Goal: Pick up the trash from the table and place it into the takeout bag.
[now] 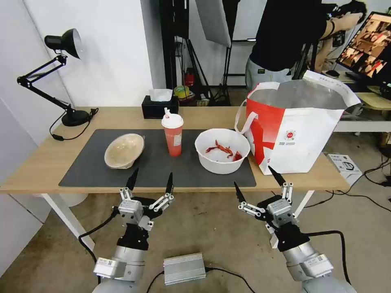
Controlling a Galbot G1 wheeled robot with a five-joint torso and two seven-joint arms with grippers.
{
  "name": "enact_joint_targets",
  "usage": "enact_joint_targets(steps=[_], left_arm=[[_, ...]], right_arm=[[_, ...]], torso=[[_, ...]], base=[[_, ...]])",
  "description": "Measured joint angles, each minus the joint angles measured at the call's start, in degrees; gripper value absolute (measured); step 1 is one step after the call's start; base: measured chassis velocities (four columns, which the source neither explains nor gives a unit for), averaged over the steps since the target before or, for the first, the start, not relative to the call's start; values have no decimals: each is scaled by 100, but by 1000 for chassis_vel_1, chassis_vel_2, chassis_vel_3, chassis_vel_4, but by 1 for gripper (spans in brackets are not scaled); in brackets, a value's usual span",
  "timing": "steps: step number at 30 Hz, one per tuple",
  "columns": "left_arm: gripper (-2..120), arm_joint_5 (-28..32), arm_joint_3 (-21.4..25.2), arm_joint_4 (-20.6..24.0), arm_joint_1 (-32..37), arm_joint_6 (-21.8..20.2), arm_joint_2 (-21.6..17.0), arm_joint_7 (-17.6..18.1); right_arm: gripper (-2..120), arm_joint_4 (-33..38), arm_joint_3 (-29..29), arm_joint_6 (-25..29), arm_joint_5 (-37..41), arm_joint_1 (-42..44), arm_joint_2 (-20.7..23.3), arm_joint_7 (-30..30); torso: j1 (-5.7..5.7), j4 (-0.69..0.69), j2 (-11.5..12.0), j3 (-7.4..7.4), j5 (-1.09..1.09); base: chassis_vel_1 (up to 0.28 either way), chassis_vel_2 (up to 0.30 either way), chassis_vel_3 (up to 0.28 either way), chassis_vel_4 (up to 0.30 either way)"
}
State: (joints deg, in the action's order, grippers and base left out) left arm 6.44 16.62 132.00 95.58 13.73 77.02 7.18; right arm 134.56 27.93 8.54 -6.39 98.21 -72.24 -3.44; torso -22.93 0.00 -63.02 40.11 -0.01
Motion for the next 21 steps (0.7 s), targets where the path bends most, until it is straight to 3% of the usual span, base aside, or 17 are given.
enact_joint_targets(steps=[14,21], left_arm=[[100,-96,42,-79,224,-86,-9,-97],[100,-251,116,-92,493,-234,-12,-121]], right_arm=[[100,-112,59,-146,248,-140,166,41],[100,-152,217,-306,1013,-541,660,12]], torso=[[0,0,0,-1,1],[1,0,0,0,1]], base=[[0,0,0,0],[0,0,0,0]])
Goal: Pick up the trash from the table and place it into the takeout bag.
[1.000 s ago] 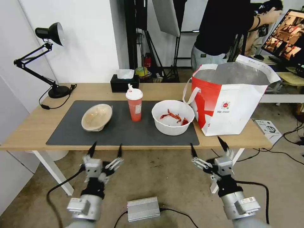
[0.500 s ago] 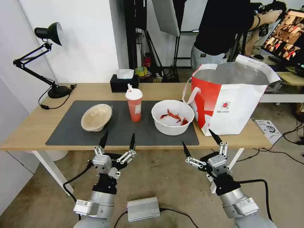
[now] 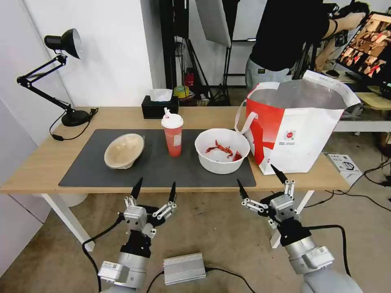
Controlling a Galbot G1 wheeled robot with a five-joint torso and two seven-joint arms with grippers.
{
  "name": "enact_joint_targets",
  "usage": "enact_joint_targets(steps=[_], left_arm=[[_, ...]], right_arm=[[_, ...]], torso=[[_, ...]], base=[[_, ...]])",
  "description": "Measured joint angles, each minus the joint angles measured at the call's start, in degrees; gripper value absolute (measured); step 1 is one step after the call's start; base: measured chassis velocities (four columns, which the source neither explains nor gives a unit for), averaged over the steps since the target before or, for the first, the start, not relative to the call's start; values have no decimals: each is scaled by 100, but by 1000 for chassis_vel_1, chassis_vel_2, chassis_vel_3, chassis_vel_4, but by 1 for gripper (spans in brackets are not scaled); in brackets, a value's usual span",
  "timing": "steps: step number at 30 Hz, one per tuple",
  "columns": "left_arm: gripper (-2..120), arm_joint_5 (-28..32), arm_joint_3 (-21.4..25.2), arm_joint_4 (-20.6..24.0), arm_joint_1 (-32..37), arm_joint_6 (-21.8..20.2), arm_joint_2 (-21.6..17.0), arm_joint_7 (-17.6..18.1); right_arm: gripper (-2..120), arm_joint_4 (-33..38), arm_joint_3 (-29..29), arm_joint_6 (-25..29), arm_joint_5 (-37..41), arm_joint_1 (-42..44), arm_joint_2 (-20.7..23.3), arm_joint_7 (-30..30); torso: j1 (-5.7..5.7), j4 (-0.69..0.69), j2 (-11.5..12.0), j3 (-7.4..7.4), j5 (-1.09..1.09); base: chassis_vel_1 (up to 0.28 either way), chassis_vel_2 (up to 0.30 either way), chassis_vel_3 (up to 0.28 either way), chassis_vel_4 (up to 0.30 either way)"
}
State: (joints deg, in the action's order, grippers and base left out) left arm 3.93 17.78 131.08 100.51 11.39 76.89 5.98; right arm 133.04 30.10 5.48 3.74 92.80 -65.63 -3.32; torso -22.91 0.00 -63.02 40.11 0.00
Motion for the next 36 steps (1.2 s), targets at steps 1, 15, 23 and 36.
enact_joint_targets(steps=[1,15,23,36], left_arm=[[100,-22,22,0,36,0,2,-2],[100,-258,292,43,205,35,116,-2],[100,-229,326,-6,163,50,198,0],[100,-244,576,-24,202,139,218,1]], right_arm=[[100,-23,6,-15,154,-113,126,-28],[100,-547,-398,-134,1704,-1563,1883,-258],[100,-803,-1155,-437,2538,-2644,2567,-304],[100,-1390,-3014,-1696,3793,-5115,2838,-261]], torso=[[0,0,0,0,0],[0,-1,0,0,0],[-1,0,0,0,-1],[-1,0,0,0,0]], base=[[0,0,0,0],[0,0,0,0],[0,0,0,0],[0,0,0,0]])
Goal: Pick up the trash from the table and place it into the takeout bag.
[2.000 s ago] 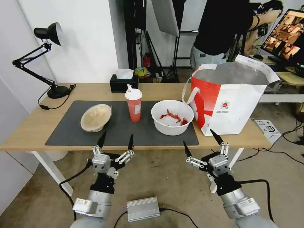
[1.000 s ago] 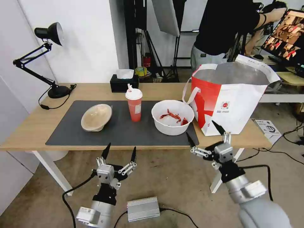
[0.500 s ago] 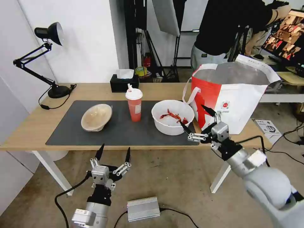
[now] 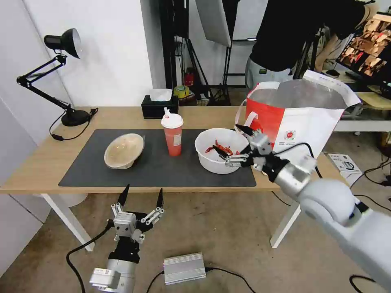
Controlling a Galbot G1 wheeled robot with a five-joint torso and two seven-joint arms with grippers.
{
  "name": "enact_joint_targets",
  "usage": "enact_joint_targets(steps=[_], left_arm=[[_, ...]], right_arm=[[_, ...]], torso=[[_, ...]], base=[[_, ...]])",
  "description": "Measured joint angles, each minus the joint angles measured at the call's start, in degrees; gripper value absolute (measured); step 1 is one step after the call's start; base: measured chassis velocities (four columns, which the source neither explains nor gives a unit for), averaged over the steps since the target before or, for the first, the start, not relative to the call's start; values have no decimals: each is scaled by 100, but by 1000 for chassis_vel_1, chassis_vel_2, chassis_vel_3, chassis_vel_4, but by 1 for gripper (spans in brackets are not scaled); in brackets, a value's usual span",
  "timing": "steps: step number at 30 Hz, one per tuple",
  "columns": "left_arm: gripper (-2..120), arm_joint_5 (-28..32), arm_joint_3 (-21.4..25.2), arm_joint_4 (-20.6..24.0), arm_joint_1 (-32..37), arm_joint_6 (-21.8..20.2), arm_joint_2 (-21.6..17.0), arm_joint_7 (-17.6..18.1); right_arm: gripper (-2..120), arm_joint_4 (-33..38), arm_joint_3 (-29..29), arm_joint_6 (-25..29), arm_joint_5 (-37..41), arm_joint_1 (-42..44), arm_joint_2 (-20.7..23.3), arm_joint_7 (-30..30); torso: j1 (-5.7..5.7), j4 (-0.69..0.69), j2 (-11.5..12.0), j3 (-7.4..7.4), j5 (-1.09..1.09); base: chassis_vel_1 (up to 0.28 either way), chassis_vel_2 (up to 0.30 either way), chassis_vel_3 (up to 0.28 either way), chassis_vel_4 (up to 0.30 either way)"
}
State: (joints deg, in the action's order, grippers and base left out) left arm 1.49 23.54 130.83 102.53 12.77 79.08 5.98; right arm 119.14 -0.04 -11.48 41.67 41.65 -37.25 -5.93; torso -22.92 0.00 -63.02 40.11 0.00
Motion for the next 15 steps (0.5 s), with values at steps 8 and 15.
enact_joint_targets(steps=[8,15], left_arm=[[100,8,52,43,21,7,-28,-2],[100,17,85,45,16,13,-3,0]], right_arm=[[100,-322,-903,-757,992,-1236,-234,87],[100,-871,-1598,-1804,1260,-2258,-707,159]], torso=[[0,0,0,0,1],[0,0,0,0,0]], base=[[0,0,0,0],[0,0,0,0]])
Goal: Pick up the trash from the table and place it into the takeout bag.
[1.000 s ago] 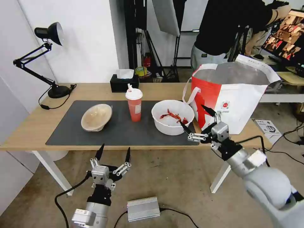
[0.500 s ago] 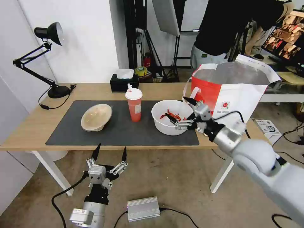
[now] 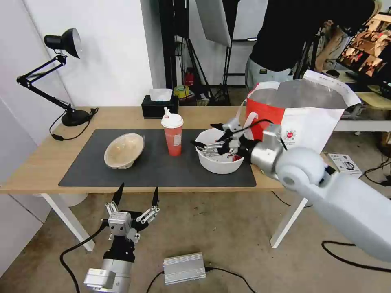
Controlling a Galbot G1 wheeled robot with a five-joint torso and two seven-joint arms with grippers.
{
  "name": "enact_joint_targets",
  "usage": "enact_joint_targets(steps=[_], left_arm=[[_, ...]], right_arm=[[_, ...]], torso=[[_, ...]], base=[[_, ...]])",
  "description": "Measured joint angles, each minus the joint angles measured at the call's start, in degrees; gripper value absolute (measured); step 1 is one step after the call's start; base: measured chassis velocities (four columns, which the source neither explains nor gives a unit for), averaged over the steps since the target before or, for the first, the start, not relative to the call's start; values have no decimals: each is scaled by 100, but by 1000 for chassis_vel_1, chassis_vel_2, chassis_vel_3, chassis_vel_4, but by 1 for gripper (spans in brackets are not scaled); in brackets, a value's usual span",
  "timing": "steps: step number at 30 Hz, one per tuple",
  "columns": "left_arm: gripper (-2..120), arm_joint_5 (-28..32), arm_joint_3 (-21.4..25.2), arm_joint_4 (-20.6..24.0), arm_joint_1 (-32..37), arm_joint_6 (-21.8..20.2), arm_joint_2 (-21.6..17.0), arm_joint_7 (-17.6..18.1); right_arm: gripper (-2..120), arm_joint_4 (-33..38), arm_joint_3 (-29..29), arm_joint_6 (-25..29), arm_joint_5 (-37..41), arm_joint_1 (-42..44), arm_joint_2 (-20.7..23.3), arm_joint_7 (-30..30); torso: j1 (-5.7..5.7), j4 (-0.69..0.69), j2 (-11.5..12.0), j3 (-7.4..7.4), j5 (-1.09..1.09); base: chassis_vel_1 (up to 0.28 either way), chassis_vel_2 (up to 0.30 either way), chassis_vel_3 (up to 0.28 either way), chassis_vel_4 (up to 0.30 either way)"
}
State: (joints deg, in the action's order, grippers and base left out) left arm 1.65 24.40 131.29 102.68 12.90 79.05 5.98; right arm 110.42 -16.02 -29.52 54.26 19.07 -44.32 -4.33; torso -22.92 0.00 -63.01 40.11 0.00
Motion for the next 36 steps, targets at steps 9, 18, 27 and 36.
enact_joint_targets(steps=[9,18,27,36], left_arm=[[100,-9,3,-45,18,84,23,3],[100,-14,45,-57,35,144,32,23],[100,-65,32,-64,62,176,104,25],[100,-85,48,-78,81,209,117,25]], right_arm=[[100,-495,-397,-778,-20,-580,-385,-11],[100,-738,-757,-1230,-640,-997,-453,-432],[100,-888,-1208,-1237,-1291,-1397,-431,-715],[100,-955,-1398,-1224,-1352,-1518,-279,-900]], torso=[[0,0,-1,-1,0],[0,1,-1,0,0],[0,0,-1,-1,0],[1,1,-1,-1,-1]], base=[[0,0,0,0],[0,0,0,0],[0,0,0,0],[0,0,0,0]])
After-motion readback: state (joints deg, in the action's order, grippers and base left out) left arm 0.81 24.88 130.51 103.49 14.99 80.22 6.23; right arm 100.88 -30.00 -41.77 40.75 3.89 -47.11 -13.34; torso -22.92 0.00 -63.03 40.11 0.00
